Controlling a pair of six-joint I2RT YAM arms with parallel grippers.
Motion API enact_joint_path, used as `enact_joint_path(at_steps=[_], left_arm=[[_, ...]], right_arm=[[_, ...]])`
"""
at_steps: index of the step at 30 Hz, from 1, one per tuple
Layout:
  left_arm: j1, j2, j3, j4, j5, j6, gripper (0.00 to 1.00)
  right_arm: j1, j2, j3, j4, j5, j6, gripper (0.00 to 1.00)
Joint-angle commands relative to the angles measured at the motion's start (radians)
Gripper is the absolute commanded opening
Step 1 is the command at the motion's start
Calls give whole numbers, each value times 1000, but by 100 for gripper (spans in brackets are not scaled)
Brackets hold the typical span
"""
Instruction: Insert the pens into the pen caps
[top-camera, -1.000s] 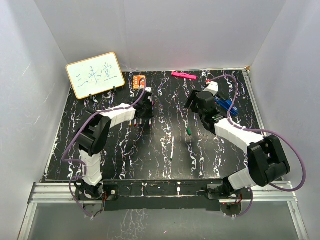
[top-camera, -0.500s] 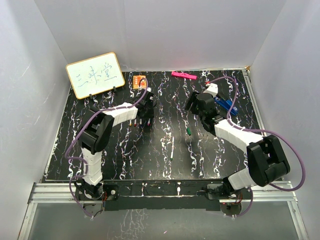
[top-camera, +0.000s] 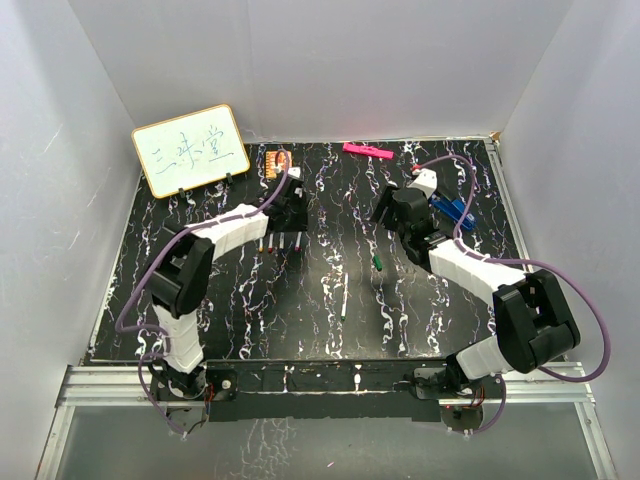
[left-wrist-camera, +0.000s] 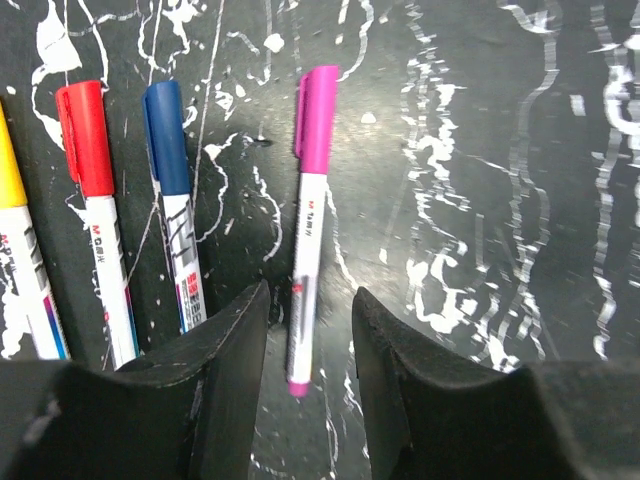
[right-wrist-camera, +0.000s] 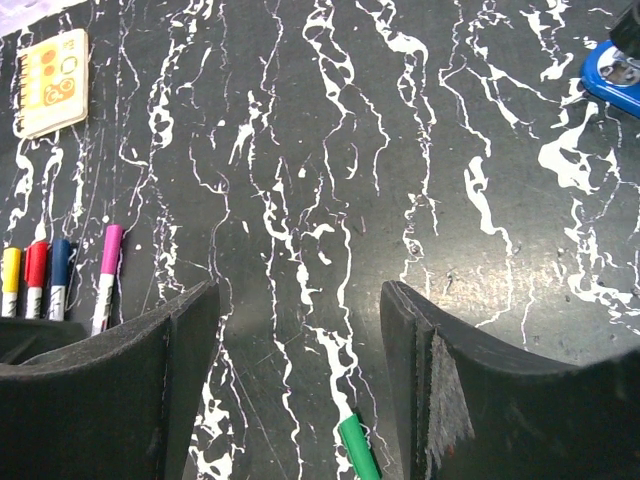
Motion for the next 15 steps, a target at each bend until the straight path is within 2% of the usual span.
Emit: enact_joint_path(at_steps=[1, 10, 15], left_arm=[[-54, -138, -28, -20, 107, 50, 39], [-234, -211, -105, -150, 194, 109, 43], [-283, -235, -139, -183, 203, 108, 46]], right_arm=[[3, -18, -1, -19, 67, 16, 63], [3, -54, -92, -127, 14, 73, 57], [2, -86, -126, -182, -20, 76, 47]])
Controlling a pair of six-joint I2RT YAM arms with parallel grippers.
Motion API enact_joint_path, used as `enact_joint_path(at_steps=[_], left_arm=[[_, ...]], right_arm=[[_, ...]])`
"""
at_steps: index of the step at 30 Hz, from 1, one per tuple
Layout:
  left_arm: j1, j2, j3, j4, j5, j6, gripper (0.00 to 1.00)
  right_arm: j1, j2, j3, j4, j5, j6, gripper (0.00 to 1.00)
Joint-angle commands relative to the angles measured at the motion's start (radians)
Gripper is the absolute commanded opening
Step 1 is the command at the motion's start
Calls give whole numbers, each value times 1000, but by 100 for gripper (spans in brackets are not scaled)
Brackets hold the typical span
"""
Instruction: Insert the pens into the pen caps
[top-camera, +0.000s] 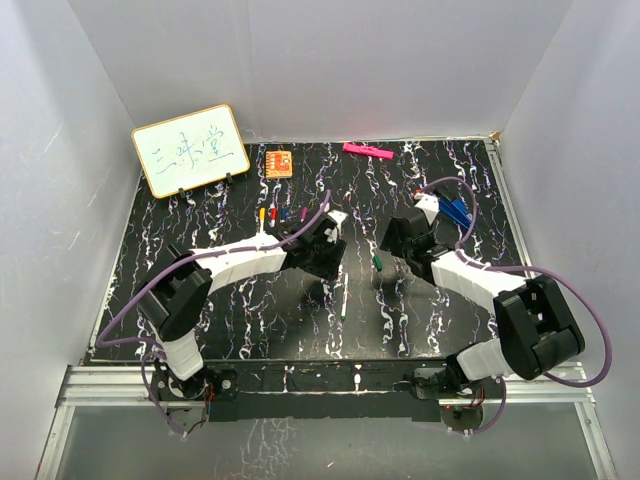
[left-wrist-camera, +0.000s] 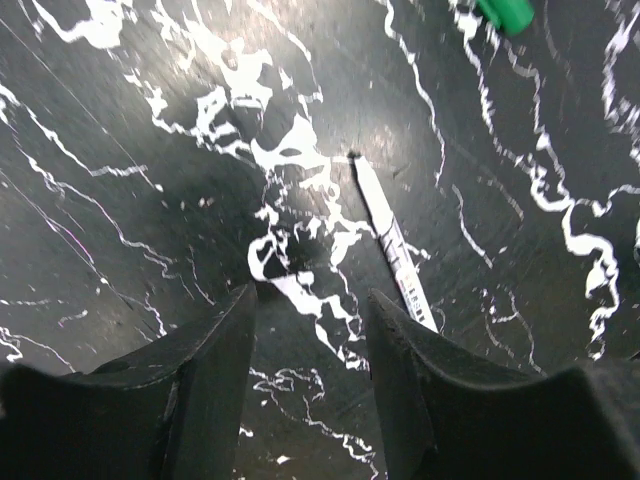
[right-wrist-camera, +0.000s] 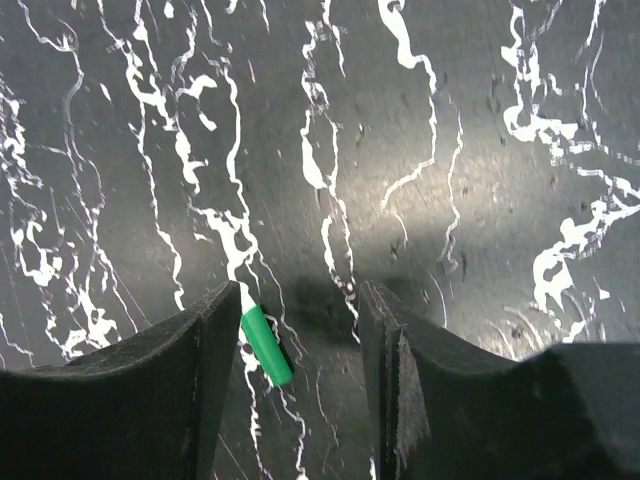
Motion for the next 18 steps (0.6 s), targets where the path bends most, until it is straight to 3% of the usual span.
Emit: enact_joint_path(at_steps=[1, 4, 6, 14, 18], left_arm=[[-25, -74, -23, -78, 29, 14, 46], [-52, -55, -27, -85, 34, 13, 46], [-68, -45, -28, -81, 33, 8, 46], [-92, -30, -13, -53, 65, -6, 48], [-99, -12, -15, -60, 64, -7, 49]], right_arm=[[2, -58, -14, -36, -39, 21, 43], [4, -76, -32, -53, -88, 26, 29], [4, -92, -47, -45, -113, 27, 26], [4, -74, -40, -37, -142, -4, 37], [6, -51, -31, -30, -154, -4, 38]])
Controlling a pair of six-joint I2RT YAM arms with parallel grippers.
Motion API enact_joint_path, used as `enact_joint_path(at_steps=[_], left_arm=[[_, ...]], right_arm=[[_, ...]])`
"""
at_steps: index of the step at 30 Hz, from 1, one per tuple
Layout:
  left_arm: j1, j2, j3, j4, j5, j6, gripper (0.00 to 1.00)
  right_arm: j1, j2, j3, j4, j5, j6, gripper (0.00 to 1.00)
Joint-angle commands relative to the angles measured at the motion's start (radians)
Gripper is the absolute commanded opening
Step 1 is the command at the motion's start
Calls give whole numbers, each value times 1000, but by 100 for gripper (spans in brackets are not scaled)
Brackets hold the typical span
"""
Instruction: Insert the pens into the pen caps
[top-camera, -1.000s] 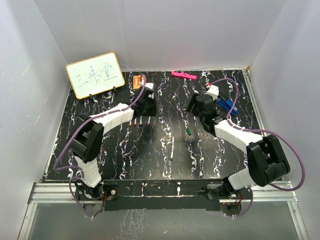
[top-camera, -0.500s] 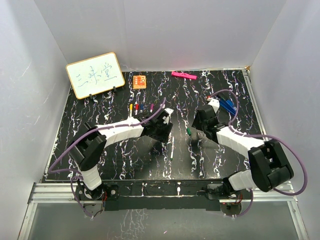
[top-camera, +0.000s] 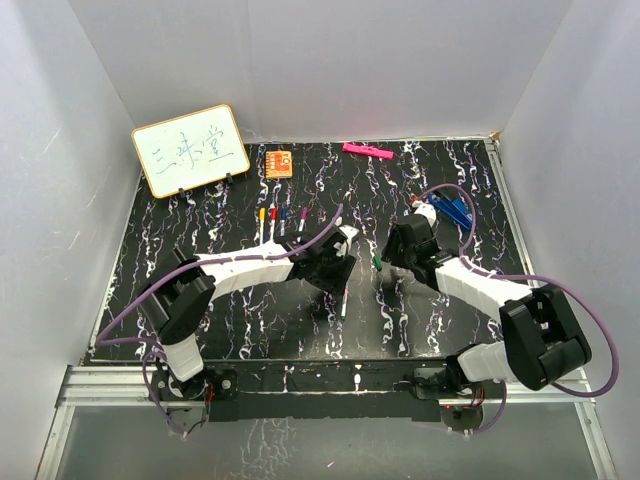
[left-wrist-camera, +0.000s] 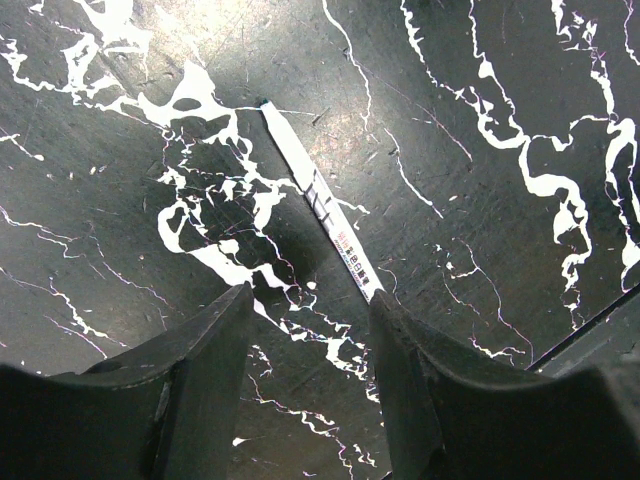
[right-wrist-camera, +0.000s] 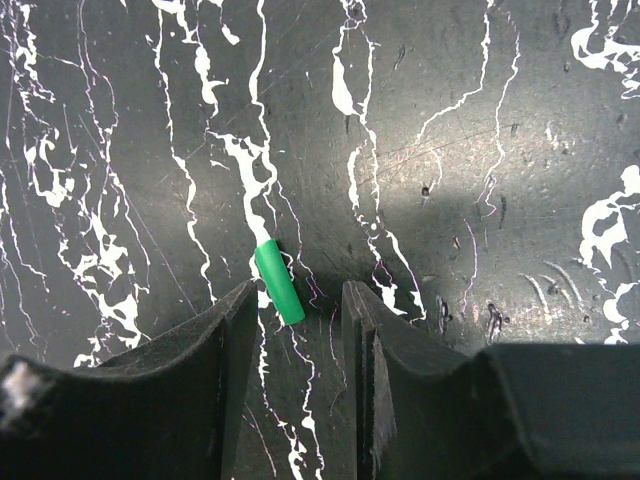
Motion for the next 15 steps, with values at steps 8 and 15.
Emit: enact_joint_path(at_steps=[8, 15], left_arm=[[-23, 31, 1, -2, 33, -18, 49], [-38, 61, 9, 6, 33, -23, 50]], right_arm=[[25, 61, 29, 23, -22, -13, 37], [32, 70, 41, 26, -8, -17, 37]])
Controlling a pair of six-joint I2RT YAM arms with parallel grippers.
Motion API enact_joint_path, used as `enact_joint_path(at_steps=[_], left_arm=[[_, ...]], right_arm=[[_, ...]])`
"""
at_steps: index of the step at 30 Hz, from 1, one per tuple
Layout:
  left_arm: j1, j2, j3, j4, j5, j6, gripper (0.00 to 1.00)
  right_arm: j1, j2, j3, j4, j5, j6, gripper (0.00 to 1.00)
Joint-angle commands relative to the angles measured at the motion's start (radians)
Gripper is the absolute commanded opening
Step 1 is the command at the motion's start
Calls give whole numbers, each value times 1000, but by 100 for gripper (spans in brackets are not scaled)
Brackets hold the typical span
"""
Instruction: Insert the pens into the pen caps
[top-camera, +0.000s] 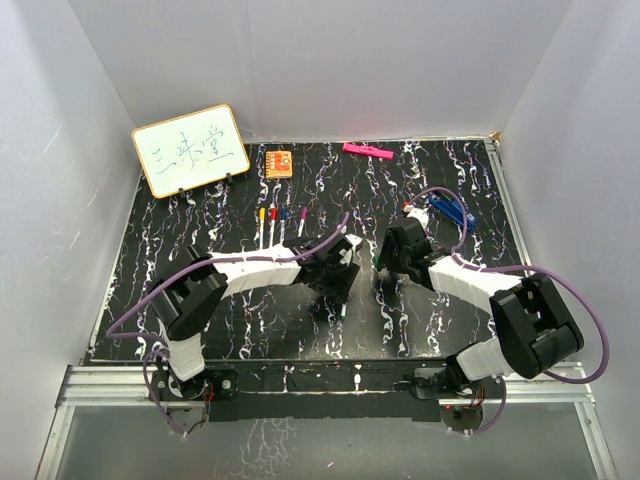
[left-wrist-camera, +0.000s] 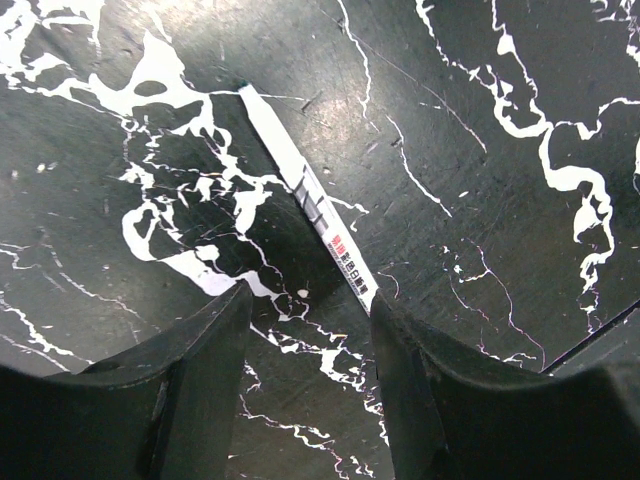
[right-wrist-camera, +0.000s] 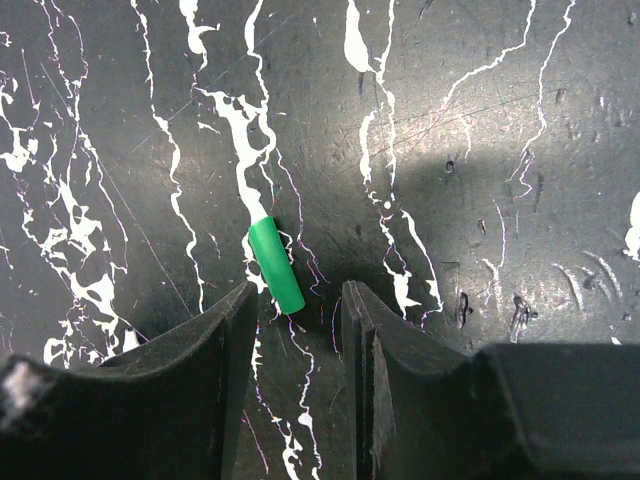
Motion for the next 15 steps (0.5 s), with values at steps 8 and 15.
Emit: enact_joint_path(at_steps=[8, 15], left_arm=[[-20, 32, -2, 8, 0, -26, 50], [-24, 77, -17, 10, -4, -46, 50]], right_arm=[[5, -25, 27, 22, 44, 5, 36], [6, -53, 33, 7, 98, 5, 36]])
